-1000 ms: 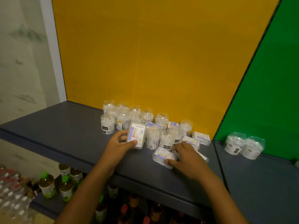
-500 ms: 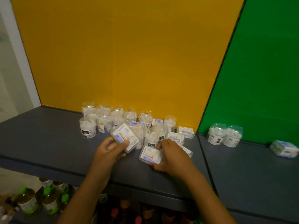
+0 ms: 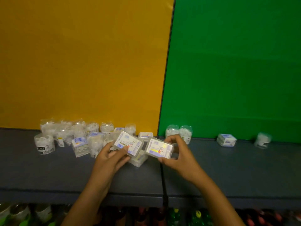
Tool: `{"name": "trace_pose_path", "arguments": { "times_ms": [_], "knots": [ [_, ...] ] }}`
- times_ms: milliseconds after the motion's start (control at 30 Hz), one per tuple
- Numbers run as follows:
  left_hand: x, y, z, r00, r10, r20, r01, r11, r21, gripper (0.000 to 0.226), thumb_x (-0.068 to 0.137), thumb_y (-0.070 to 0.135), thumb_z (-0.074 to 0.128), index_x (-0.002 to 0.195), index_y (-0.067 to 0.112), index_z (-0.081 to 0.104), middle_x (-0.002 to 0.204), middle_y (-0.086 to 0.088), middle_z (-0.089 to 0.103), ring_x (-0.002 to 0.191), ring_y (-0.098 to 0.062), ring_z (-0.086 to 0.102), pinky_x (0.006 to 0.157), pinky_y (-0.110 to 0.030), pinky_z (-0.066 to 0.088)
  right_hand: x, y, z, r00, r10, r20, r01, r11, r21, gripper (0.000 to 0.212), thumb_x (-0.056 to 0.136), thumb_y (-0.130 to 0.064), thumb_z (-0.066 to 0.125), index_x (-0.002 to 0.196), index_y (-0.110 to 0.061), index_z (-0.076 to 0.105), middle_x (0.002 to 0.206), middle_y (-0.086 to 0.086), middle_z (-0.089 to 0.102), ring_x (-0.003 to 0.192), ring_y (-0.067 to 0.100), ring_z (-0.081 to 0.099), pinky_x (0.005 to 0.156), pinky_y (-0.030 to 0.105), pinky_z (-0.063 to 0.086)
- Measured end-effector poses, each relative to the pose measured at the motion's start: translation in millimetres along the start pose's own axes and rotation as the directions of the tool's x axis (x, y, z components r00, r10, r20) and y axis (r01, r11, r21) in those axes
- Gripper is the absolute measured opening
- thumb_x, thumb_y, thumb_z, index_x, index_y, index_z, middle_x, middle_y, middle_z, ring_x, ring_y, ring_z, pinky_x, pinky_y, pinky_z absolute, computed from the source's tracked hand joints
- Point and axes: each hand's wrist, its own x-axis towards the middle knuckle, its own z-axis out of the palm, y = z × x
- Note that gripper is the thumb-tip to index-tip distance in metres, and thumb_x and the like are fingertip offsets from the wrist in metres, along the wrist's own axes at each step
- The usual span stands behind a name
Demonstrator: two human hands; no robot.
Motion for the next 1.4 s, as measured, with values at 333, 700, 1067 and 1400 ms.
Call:
{"name": "trace_pose_path", "arguments": {
  "times_ms": [333, 700, 1067, 1400],
  "knots": [
    [-50.9, -41.0, 112.1, 0.994, -0.048, 0.102, 0.059, 0.992, -0.107, 0.030, 0.089, 0.008, 0.061, 0.118, 0.005, 0.059, 0.109, -0.011, 0.071, 0.106, -0.022, 0.067, 0.089, -0.034, 0.053, -79.7, 21.0, -125.6, 0.983, 0.058, -0.172, -0.051, 0.998, 0.046, 0.046, 0.080, -0.005, 0.077, 0.113, -0.029, 0.056, 0.121, -0.006, 0.063, 0.105, 0.012, 0.063, 0.083, 0.026, 0.054],
    [-66.3, -89.2, 219.7, 0.973, -0.082, 0.217, 0.087, 0.996, -0.014, 0.021, 0.088, 0.009, 0.061, 0.109, 0.010, 0.063, 0.102, -0.006, 0.074, 0.098, -0.019, 0.069, 0.082, -0.029, 0.058, -143.0, 57.4, -230.2, 0.938, 0.113, -0.329, -0.103, 0.994, 0.046, 0.040, 0.088, -0.003, 0.069, 0.119, -0.026, 0.059, 0.126, -0.003, 0.062, 0.106, 0.011, 0.064, 0.092, 0.033, 0.053],
    [-13.9, -147.5, 335.9, 0.932, -0.113, 0.345, 0.147, 0.986, -0.075, 0.034, 0.085, 0.004, 0.063, 0.119, 0.003, 0.056, 0.104, -0.011, 0.073, 0.102, -0.024, 0.068, 0.082, -0.028, 0.057, -143.6, 118.0, -328.8, 0.871, 0.140, -0.471, -0.166, 0.986, -0.013, 0.044, 0.088, -0.005, 0.068, 0.121, -0.032, 0.058, 0.125, -0.006, 0.063, 0.108, 0.015, 0.064, 0.092, 0.038, 0.053],
    [61.5, -192.3, 452.1, 0.910, -0.124, 0.395, 0.188, 0.974, -0.129, 0.022, 0.087, 0.000, 0.059, 0.109, 0.001, 0.060, 0.106, -0.015, 0.071, 0.094, -0.019, 0.070, 0.079, -0.023, 0.058, -87.6, 181.1, -424.5, 0.798, 0.164, -0.580, -0.217, 0.976, -0.024, 0.046, 0.085, -0.003, 0.071, 0.121, -0.022, 0.051, 0.114, -0.004, 0.063, 0.097, 0.012, 0.064, 0.082, 0.022, 0.052]
  ]
}}
